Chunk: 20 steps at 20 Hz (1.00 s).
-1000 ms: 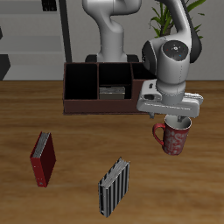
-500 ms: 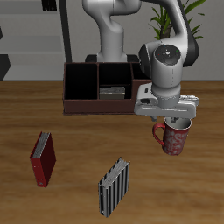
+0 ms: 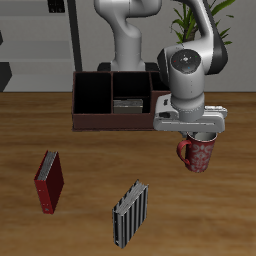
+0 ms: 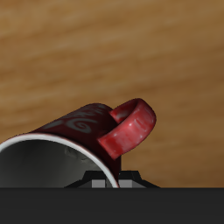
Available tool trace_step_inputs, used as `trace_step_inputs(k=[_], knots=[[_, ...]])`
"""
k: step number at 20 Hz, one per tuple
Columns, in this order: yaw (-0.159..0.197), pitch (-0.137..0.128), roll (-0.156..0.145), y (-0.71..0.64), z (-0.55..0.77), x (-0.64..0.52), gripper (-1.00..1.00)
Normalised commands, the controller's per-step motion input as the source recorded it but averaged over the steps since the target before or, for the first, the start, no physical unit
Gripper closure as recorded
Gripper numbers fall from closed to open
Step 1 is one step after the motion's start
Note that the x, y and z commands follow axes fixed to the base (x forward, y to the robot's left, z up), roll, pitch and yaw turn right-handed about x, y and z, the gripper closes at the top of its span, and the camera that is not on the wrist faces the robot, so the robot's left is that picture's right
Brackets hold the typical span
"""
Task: Place the yellow book into the back desk caddy's front compartment and place the red mug into the back desk caddy's right compartment
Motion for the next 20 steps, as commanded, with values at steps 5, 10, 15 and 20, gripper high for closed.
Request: trace_step_inputs(k=[5,10,15,20], knots=[[0.032,0.01,0.045,-0.01,0.36,-0.09,1.0],[0.065,-0.061,0.048,-0.01,0.46,-0.3,1.0],[-0.001,-0.05,0.017,-0.1,0.65,-0.41,1.0],[0.033,-0.056,-0.02,-0.11,0.47,-0.32,1.0]])
